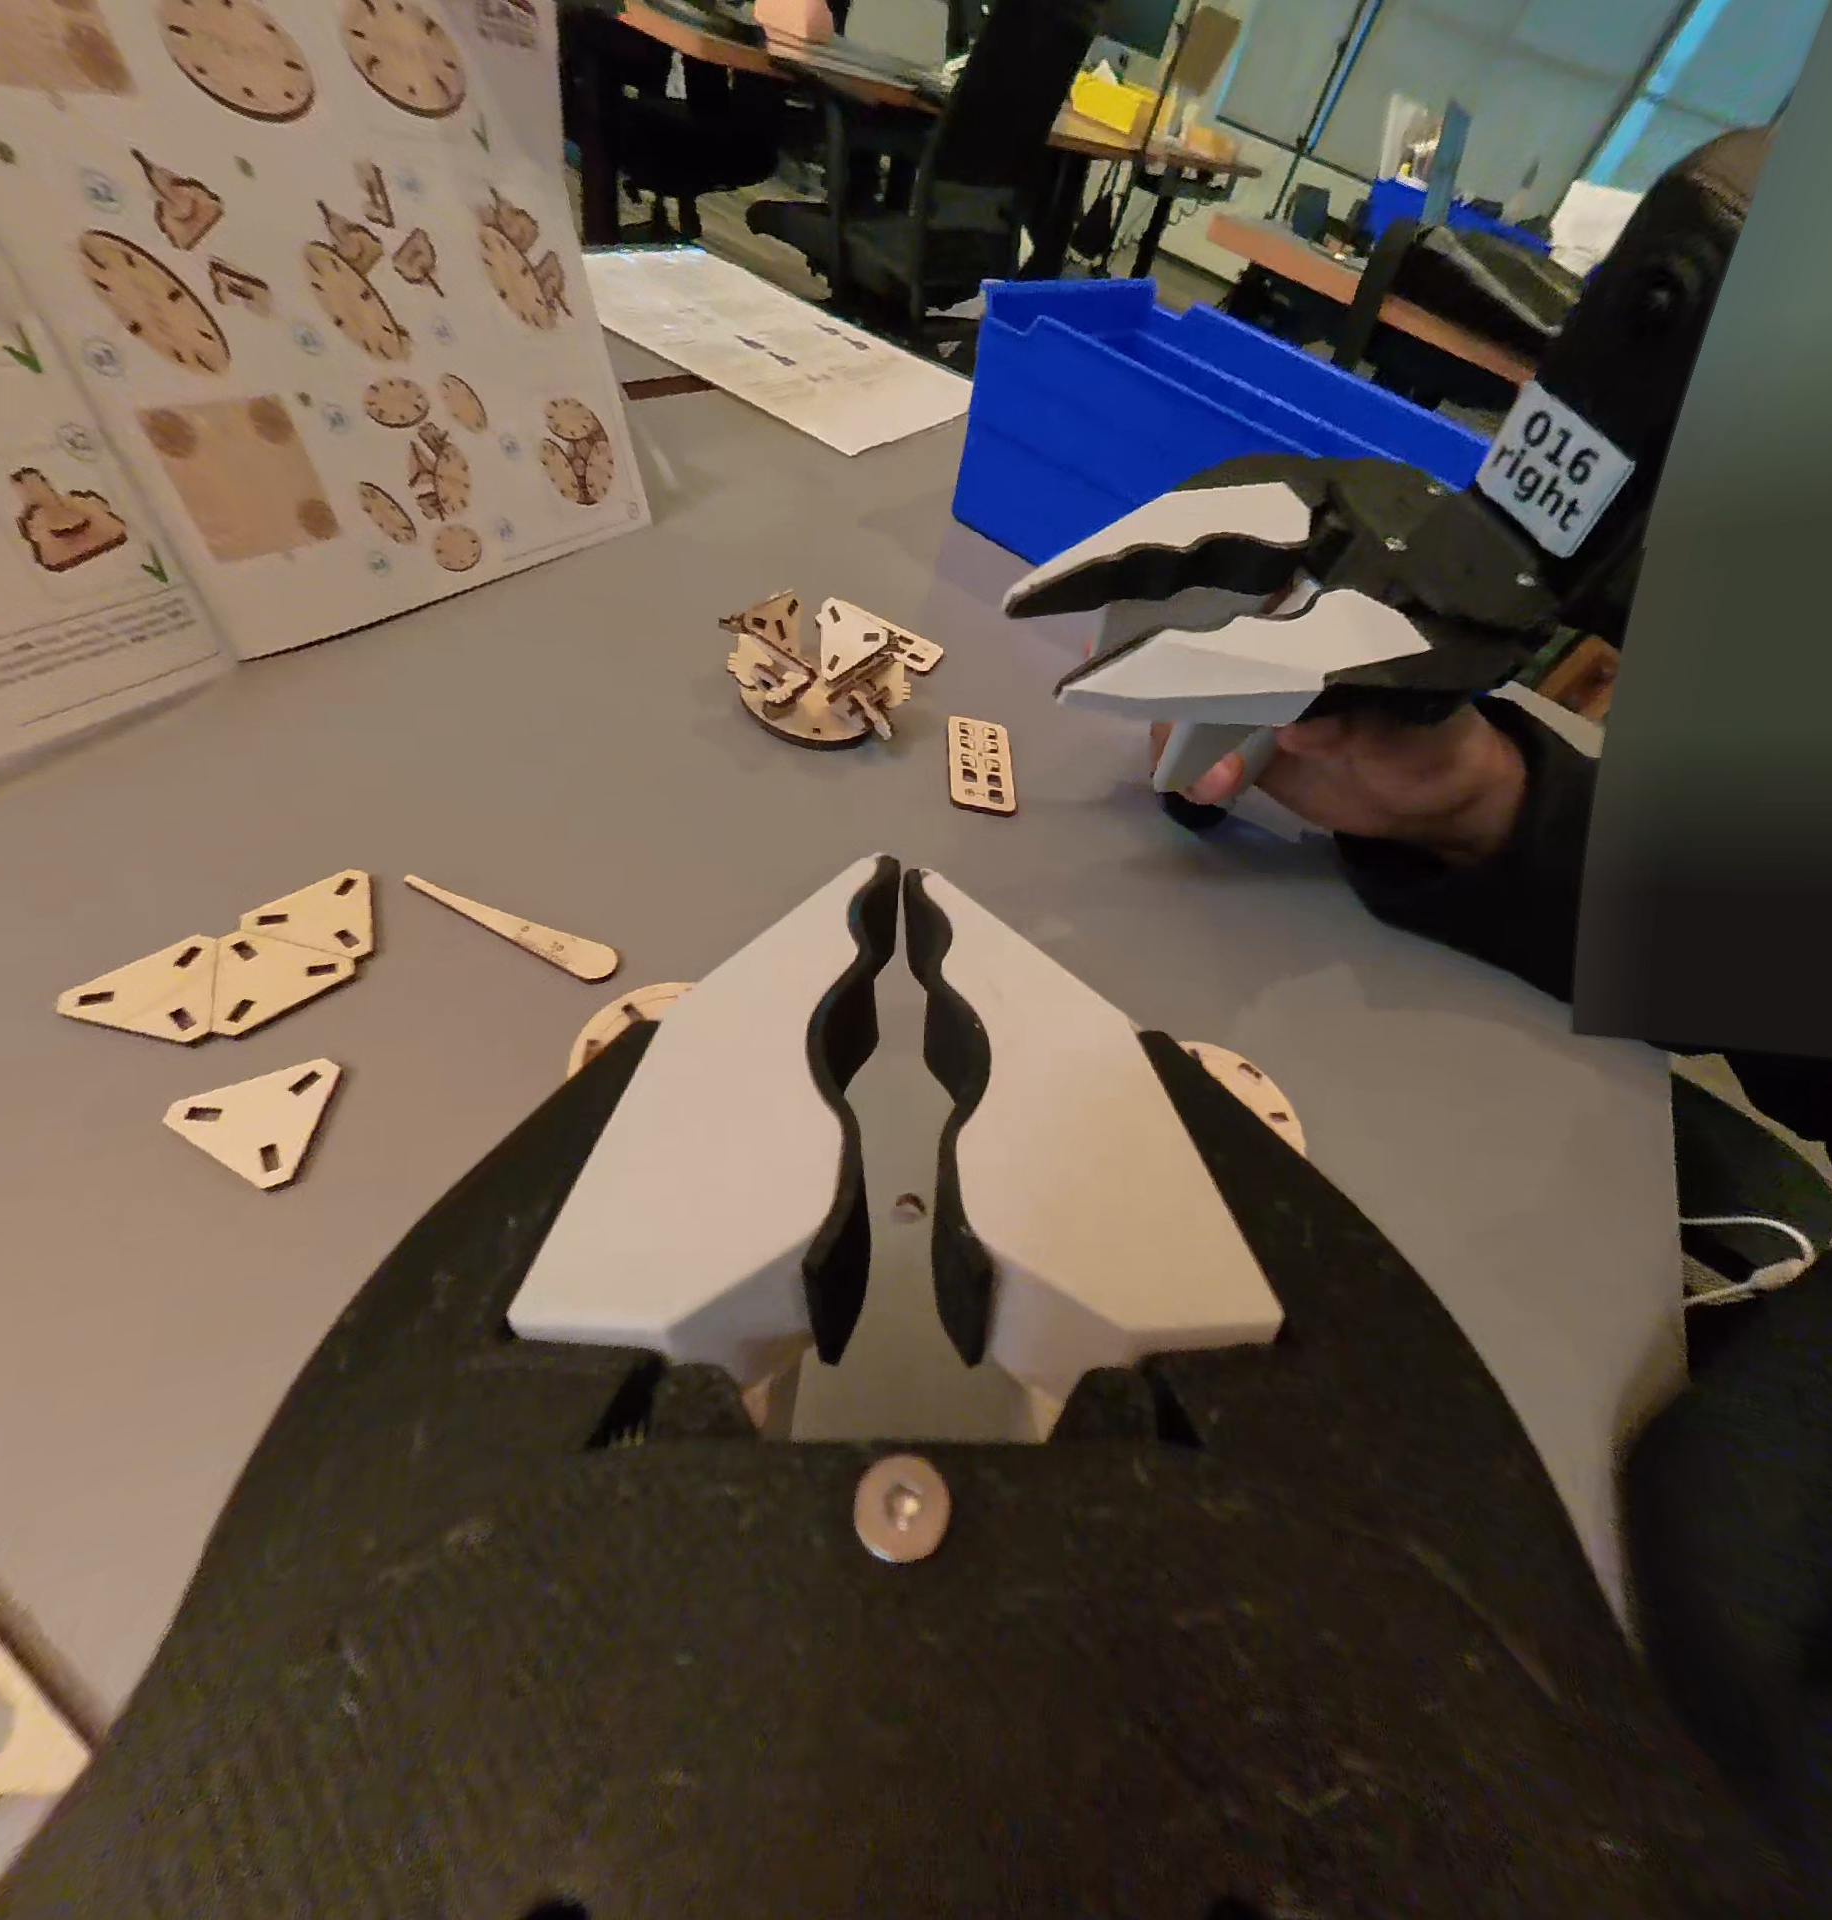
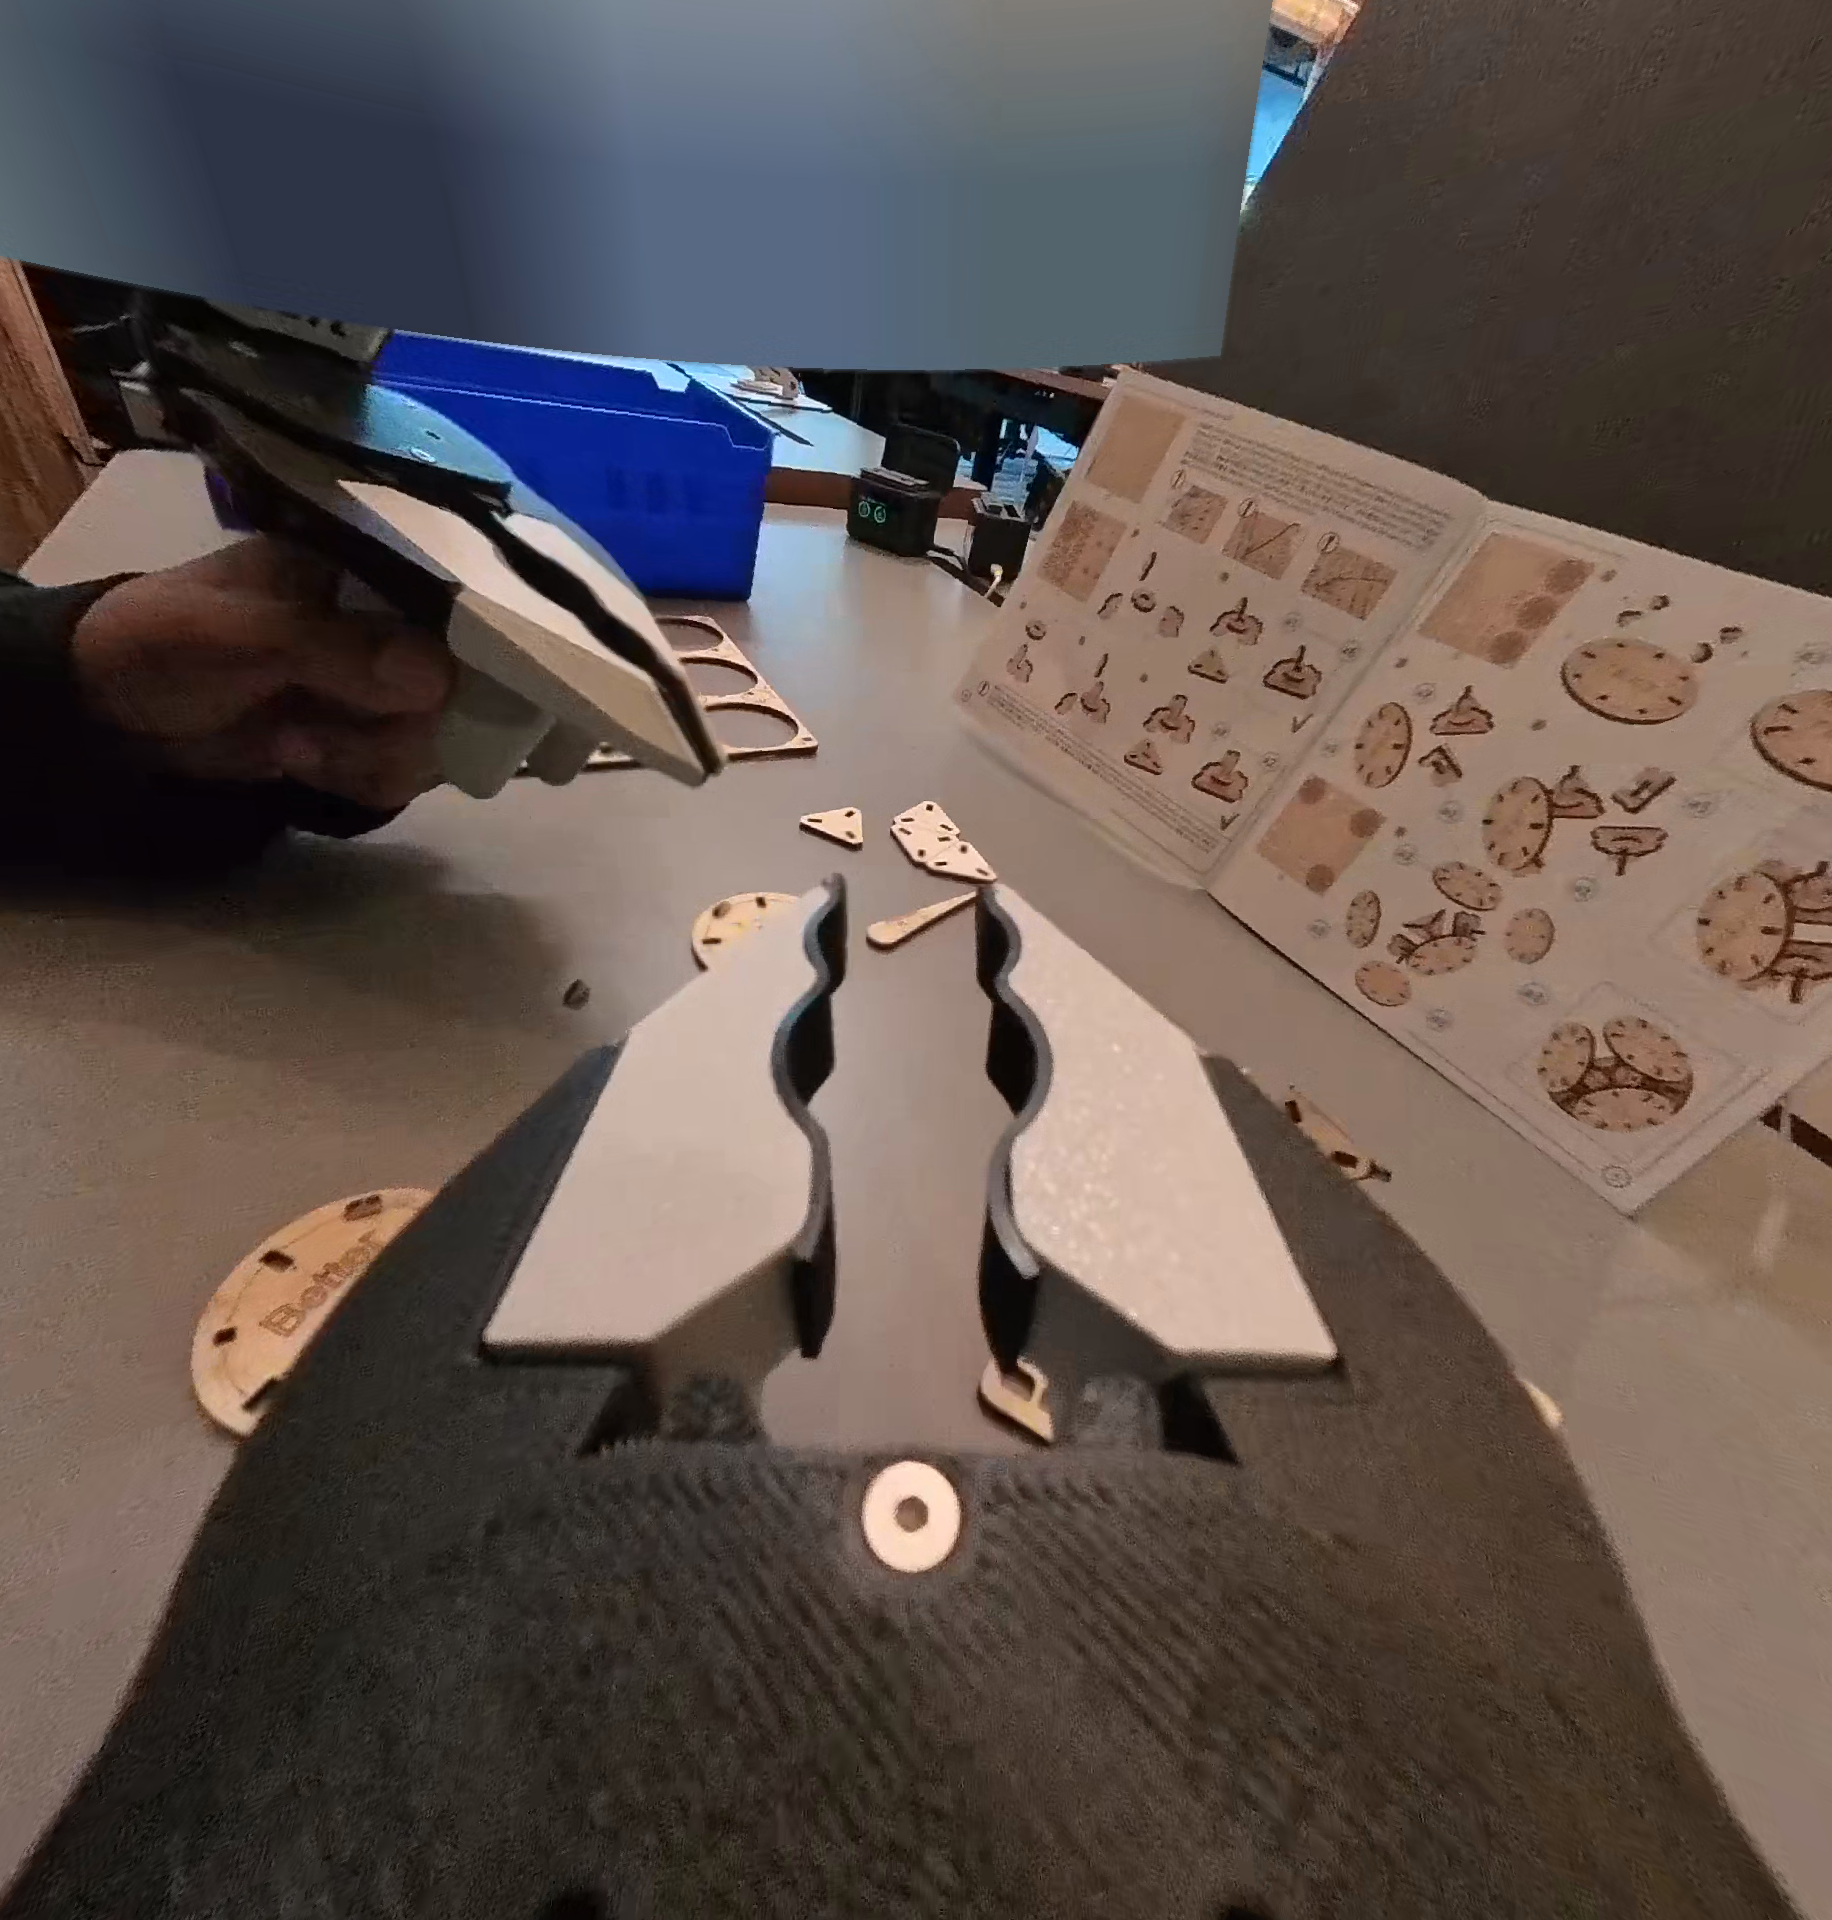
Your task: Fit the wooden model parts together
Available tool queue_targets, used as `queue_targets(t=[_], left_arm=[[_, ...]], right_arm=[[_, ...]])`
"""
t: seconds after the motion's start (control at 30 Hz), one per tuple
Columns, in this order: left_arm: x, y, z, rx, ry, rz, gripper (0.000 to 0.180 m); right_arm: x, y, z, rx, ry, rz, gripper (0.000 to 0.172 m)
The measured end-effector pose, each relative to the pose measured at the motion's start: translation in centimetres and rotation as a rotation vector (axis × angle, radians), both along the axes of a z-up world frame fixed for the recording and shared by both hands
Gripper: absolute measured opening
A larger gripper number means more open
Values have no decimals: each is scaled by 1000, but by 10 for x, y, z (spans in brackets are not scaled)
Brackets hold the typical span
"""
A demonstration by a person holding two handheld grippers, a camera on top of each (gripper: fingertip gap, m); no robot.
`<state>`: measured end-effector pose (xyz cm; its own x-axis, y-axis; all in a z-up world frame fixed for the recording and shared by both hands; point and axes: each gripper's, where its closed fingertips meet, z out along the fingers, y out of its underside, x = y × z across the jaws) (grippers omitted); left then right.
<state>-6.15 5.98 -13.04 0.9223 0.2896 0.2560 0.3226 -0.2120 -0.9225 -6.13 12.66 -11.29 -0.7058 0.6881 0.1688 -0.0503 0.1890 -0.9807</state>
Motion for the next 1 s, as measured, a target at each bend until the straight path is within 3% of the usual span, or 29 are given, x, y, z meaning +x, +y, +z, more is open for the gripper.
queue_targets(t=[0.07,0.2,0.37,0.77,0.93,1.0], left_arm=[[1,-2,-3,-30,29,-22,0],[17,-13,-35,-221,95,-217,0],[21,-22,-38,-203,13,-278,0],[30,-22,-70,-390,-63,-311,13],[31,-22,-79,-453,-35,-305,12],[32,-22,-78,-451,-38,-309,2]], right_arm=[[-1,3,1,-7,6,-12,22],[-3,7,4,-35,1,-23,14],[-4,9,3,-36,-12,-24,10],[-5,8,0,-21,-22,-25,11],[-5,9,0,-23,-25,-25,11],[-5,9,0,-22,-26,-26,11]])
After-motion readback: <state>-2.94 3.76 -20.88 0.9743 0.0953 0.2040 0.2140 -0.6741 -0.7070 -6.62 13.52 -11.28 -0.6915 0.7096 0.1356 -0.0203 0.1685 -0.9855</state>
